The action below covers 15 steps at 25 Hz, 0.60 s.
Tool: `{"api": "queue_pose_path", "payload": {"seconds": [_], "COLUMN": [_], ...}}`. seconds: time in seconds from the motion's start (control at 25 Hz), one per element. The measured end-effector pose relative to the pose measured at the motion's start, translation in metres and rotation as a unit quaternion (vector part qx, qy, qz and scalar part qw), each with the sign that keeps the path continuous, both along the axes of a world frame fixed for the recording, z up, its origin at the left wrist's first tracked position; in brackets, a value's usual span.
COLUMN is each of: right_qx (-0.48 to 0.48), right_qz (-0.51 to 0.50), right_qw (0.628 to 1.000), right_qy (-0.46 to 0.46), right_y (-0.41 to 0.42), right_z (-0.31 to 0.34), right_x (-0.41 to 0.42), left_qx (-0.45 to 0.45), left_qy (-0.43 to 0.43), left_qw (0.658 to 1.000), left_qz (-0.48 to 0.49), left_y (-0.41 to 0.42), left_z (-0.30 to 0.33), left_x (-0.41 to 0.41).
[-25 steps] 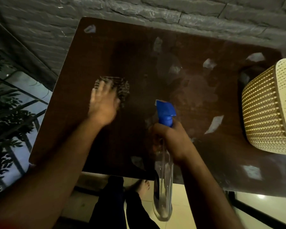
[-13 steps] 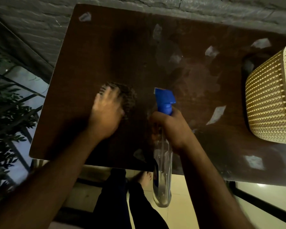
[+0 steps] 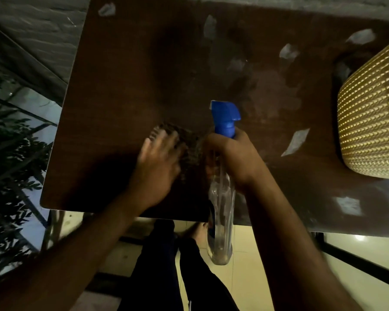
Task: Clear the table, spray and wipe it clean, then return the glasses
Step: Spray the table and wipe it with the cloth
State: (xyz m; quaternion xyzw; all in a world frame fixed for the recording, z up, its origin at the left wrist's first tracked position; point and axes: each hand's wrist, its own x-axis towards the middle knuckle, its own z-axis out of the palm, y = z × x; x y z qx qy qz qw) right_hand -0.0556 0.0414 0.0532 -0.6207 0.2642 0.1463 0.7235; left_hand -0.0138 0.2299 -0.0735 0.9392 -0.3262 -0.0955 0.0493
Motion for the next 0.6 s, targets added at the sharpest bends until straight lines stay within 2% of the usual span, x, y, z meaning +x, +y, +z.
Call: {"api": "queue_pose_path", "payload": {"seconds": [0.08, 0.12, 0.24, 0.36, 0.48, 0.6], "right_qx": [-0.003, 0.005, 0.03, 0.019, 0.032, 0.047], "right_qz": [0.005, 0.003, -0.012, -0.021, -0.033, -0.039], "right_qw": [1.0, 1.0, 0.999, 1.0, 0.999, 0.998], "right_qy": [-0.003, -0.001, 0.006, 0.009, 0.019, 0.015], "right_y": [-0.003, -0.007, -0.017, -0.024, -0.026, -0.031], "right_z": [0.003, 0.005, 0.011, 0.012, 0.013, 0.018], "right_x": [-0.003, -0.005, -0.01, -0.013, -0.013, -0.013], "left_qx": [0.0, 0.009, 0.017, 0.02, -0.002, 0.009], "left_qy": [0.022, 0.043, 0.038, 0.015, 0.049, 0.057], "left_qw": [0.991, 0.986, 0.98, 0.995, 0.998, 0.995], "left_qz": [-0.13, -0.162, -0.194, -0.096, 0.035, 0.079], "left_y": [0.017, 0.032, 0.054, 0.02, -0.033, -0.07], "left_z": [0.004, 0.008, 0.009, 0.009, 0.007, 0.006], "left_x": [-0.07, -0.091, -0.072, -0.004, 0.058, 0.091]}}
